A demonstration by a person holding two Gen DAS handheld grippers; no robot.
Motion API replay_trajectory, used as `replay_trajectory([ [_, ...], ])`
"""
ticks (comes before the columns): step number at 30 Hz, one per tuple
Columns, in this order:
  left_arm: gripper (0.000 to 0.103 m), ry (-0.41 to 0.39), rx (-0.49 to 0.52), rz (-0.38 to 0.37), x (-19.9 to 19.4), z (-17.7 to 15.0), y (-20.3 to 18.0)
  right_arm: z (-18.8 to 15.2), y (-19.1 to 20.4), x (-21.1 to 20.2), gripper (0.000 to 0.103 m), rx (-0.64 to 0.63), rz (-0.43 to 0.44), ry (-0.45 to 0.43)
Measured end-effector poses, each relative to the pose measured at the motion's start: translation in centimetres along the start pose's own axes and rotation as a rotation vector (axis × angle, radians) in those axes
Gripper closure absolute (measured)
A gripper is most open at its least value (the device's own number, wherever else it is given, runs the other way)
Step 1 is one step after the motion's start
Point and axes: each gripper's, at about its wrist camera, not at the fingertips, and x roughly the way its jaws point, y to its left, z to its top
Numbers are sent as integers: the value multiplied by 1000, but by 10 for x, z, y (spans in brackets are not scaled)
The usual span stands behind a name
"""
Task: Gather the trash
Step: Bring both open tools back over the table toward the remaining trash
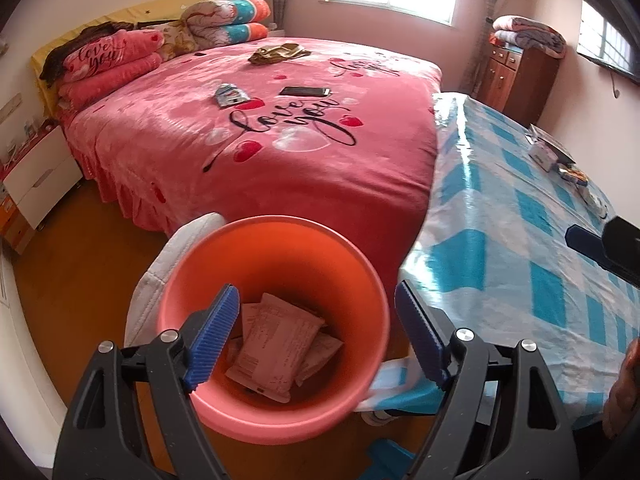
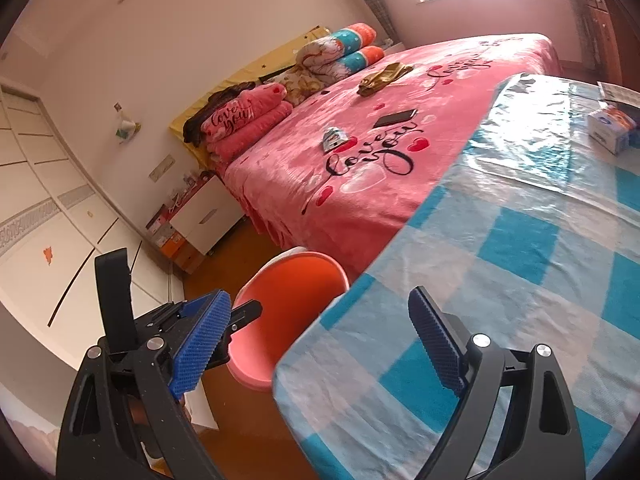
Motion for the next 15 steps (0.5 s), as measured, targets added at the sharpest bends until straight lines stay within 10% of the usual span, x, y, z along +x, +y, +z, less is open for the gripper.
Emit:
replay_trajectory([
  [15, 13, -20, 96, -32, -17, 5, -51, -6, -51, -50, 7, 101, -12, -122],
])
